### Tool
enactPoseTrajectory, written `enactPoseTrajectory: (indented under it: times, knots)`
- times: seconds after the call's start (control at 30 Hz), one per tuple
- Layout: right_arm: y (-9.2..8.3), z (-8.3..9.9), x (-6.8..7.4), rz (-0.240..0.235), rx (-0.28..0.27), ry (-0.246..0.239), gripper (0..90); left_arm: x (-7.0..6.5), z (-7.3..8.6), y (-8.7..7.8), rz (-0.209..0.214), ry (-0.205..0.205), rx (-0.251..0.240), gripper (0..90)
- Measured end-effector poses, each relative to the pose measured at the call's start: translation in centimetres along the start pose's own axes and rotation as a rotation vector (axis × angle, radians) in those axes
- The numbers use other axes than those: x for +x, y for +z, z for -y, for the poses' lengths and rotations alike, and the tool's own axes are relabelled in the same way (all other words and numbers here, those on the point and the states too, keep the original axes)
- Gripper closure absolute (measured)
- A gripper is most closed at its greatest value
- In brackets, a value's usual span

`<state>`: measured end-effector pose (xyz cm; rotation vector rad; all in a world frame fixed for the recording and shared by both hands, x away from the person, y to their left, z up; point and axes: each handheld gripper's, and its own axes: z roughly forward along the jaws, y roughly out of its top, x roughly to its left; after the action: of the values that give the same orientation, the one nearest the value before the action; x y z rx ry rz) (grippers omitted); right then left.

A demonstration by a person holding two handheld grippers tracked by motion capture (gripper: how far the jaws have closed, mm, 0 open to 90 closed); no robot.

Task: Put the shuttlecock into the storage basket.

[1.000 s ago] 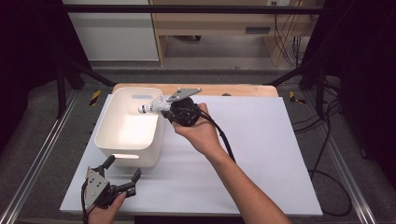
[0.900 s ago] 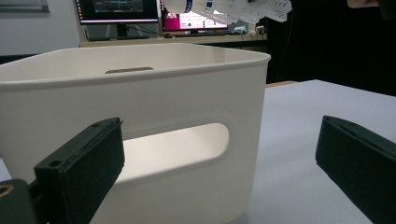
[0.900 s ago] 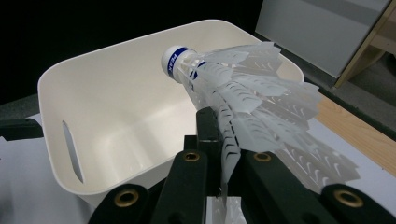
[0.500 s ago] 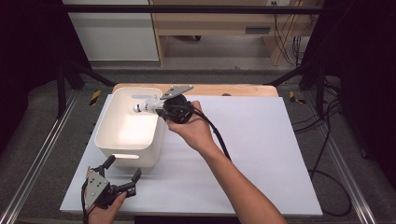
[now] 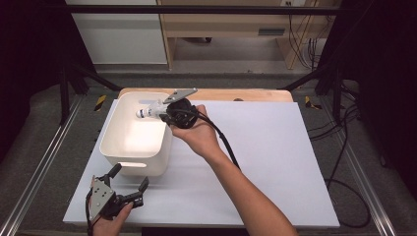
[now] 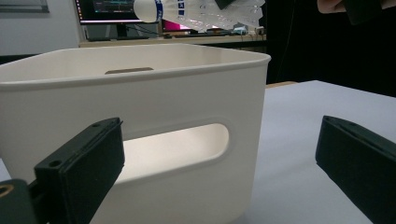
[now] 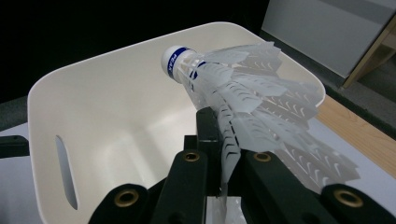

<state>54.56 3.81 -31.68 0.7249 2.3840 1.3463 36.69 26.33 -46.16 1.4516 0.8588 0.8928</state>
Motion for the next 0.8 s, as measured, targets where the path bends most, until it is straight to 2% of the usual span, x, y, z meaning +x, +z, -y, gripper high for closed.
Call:
enactPoseTrajectory:
  times: [0.8]
  knots:
    - [1.4, -1.0, 0.8, -0.019, 0.005, -0.02, 89.2, -0.1, 0.0, 0.1, 0.004, 0.003, 0.003, 1.4]
